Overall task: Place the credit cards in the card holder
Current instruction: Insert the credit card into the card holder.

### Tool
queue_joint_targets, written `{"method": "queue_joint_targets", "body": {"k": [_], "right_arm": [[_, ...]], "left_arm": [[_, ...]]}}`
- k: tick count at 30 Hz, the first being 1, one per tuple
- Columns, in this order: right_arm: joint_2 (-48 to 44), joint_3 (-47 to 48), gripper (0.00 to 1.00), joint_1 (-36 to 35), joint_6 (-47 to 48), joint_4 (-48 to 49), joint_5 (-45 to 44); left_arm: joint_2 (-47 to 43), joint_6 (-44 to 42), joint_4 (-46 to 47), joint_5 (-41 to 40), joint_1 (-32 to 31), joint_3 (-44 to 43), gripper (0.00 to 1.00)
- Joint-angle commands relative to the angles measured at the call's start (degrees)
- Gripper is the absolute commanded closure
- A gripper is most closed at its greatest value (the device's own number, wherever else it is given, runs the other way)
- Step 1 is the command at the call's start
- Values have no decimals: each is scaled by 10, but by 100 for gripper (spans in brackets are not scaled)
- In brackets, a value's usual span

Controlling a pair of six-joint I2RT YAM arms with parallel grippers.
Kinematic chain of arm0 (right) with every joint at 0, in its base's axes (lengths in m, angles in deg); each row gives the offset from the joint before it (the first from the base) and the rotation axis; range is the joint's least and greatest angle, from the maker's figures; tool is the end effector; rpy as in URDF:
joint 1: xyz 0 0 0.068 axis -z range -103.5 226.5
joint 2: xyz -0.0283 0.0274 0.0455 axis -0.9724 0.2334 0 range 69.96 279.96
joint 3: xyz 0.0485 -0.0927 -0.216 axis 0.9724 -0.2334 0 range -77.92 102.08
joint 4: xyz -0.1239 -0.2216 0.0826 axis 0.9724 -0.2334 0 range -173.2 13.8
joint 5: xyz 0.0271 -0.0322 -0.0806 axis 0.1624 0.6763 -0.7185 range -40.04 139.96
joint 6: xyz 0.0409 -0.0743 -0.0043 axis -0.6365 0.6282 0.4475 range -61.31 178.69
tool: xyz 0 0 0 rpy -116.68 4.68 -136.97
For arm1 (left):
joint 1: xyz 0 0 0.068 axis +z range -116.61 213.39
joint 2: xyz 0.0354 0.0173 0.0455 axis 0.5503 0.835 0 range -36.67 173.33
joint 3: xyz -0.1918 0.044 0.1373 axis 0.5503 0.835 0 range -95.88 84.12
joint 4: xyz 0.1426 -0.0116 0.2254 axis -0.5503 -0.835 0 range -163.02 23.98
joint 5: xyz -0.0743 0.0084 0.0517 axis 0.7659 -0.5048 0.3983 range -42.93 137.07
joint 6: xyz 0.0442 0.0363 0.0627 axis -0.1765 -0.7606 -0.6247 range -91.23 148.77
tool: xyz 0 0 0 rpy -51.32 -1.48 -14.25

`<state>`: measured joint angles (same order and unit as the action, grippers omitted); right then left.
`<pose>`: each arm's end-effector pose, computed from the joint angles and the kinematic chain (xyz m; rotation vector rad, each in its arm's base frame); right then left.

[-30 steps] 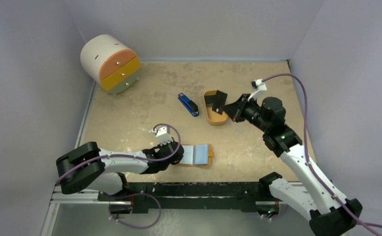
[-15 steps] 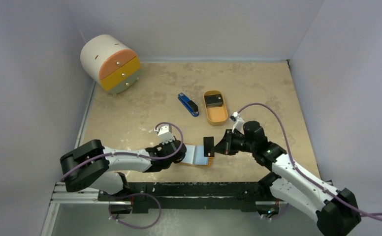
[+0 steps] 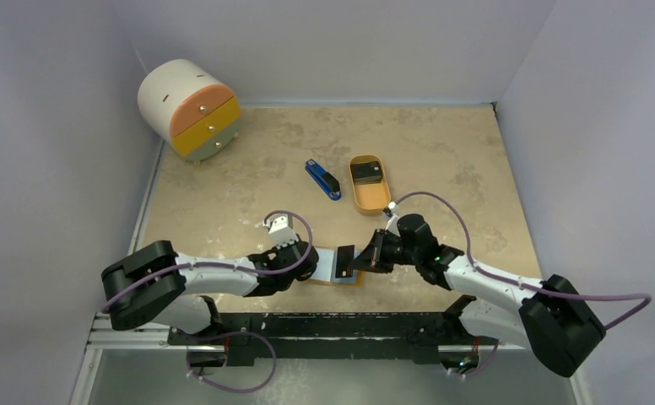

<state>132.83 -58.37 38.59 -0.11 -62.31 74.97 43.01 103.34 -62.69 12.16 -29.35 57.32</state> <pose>0.1875 0.1861 0.1201 0.1280 2.3892 1.3852 0.1598 -0.2167 0.0730 -0.4986 2.2439 -0.5222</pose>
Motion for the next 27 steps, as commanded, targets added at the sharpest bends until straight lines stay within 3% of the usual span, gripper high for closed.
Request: {"method": "queue_joint_targets", "body": {"k": [1,27], "right_arm": [[-5,-1,100,-5,-35,20,-15],[138,30,100,-37,-44,87,-22]], "left_arm": [[-12,13,-14,0,-1,19,100],[-11,19,6,8,-2,35,100]]}}
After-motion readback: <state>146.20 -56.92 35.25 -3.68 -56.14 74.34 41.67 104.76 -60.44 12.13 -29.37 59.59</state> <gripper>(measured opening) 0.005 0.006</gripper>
